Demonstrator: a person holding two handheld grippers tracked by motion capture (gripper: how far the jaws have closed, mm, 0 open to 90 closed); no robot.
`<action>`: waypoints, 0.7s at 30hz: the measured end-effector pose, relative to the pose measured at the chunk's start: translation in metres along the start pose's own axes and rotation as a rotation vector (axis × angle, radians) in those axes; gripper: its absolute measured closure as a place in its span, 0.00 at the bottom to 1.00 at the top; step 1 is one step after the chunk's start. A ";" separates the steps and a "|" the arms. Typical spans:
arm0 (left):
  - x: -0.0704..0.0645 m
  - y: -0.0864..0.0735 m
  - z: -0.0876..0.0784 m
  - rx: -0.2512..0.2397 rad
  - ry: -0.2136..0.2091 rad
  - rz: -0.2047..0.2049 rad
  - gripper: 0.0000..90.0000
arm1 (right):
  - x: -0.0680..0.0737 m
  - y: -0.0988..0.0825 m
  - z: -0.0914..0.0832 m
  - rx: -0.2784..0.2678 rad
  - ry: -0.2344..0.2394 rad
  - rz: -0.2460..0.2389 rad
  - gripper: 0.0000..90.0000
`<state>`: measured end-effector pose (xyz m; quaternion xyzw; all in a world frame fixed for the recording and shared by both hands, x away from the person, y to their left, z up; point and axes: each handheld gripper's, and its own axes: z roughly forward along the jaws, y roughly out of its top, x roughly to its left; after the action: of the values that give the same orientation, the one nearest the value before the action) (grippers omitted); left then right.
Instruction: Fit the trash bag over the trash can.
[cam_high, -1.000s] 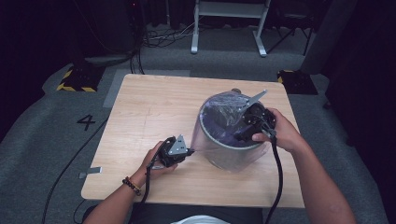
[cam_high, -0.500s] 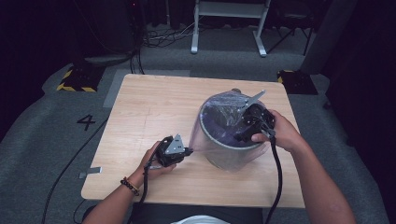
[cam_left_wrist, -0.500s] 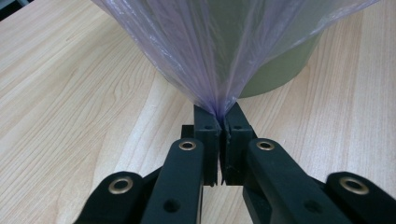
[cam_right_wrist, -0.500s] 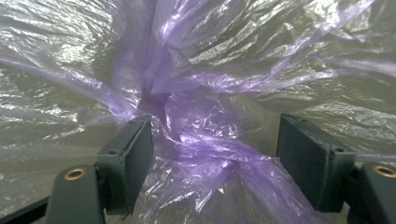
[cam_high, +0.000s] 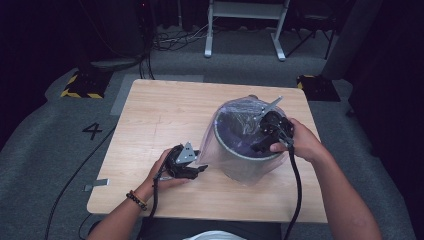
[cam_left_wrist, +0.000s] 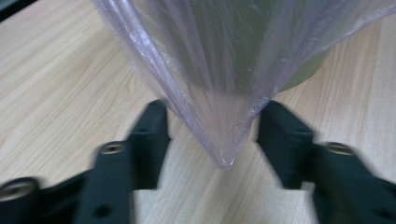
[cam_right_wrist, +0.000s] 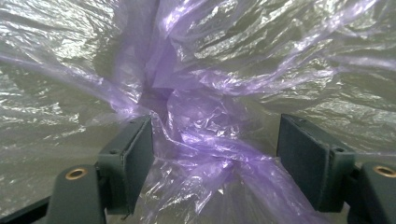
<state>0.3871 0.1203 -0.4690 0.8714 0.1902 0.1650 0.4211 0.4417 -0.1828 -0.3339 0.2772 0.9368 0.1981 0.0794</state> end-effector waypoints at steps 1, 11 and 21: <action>0.000 0.000 -0.001 0.005 -0.002 -0.009 0.34 | 0.000 0.000 0.000 0.000 -0.001 -0.001 0.31; 0.003 -0.016 -0.011 0.076 -0.027 -0.048 0.18 | 0.000 0.002 0.001 0.023 -0.023 -0.008 0.32; 0.012 -0.046 -0.038 0.146 -0.022 -0.086 0.18 | 0.001 0.004 0.003 0.046 -0.044 -0.006 0.29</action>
<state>0.3717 0.1777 -0.4817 0.8926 0.2345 0.1229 0.3650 0.4432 -0.1783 -0.3354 0.2806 0.9399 0.1702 0.0940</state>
